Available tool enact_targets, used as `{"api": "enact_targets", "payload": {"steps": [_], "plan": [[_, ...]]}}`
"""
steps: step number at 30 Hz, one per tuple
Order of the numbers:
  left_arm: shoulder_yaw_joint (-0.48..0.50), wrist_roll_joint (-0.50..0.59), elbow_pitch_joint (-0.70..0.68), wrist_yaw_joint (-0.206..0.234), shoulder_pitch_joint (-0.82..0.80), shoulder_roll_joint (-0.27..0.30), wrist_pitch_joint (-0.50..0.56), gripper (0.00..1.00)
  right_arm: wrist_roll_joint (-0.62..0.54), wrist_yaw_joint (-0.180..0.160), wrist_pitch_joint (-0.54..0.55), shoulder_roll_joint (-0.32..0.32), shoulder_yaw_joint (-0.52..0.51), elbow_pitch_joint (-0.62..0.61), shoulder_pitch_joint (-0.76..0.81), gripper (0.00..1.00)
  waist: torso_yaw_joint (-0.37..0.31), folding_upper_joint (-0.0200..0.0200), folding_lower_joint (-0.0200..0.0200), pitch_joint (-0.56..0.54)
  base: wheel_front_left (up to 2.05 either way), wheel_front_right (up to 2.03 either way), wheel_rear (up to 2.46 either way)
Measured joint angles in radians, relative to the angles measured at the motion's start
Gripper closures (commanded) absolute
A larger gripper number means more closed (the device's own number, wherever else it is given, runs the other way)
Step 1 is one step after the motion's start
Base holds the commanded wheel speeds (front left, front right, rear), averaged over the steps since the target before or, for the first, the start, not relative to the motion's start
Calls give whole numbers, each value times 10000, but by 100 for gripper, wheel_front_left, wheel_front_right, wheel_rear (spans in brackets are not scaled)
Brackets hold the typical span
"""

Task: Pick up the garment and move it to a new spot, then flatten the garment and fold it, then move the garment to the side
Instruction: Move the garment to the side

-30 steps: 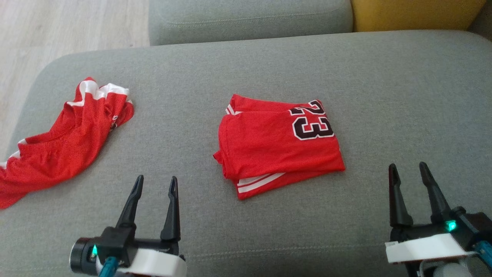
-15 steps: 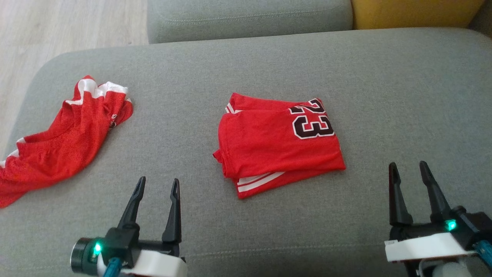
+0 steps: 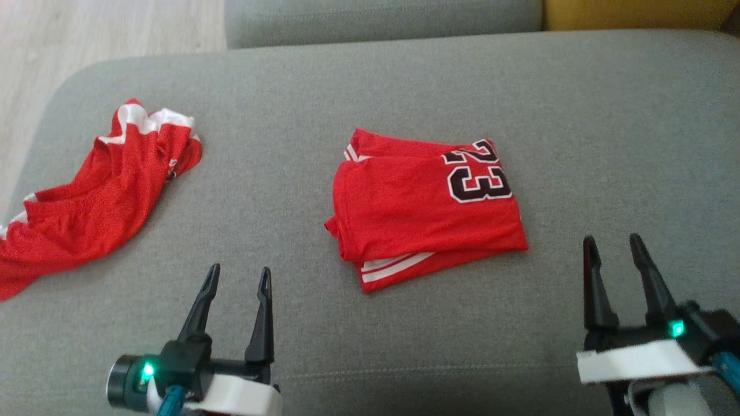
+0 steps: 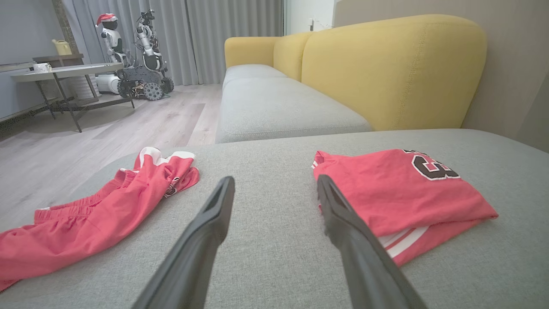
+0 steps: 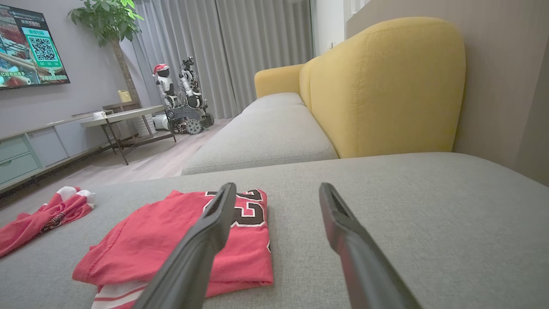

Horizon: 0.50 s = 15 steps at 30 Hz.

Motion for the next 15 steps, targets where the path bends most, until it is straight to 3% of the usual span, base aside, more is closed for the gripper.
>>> {"api": "enact_targets", "payload": {"steps": [6,10,15], "plan": [[-178,111,2,-25,-434,0,0,0,238,0,-2,-56,-23,1097,-1548,0,144,0,0,602,0,0,0],[-401,115,67,-180,-828,-2,0,0,830,0,-2,-228,17,2686,-2893,0,357,0,0,1016,0,0,0],[-734,155,125,-194,-1238,-6,0,0,1271,0,372,-934,514,4882,-4296,0,718,0,0,1528,0,0,0]]}}
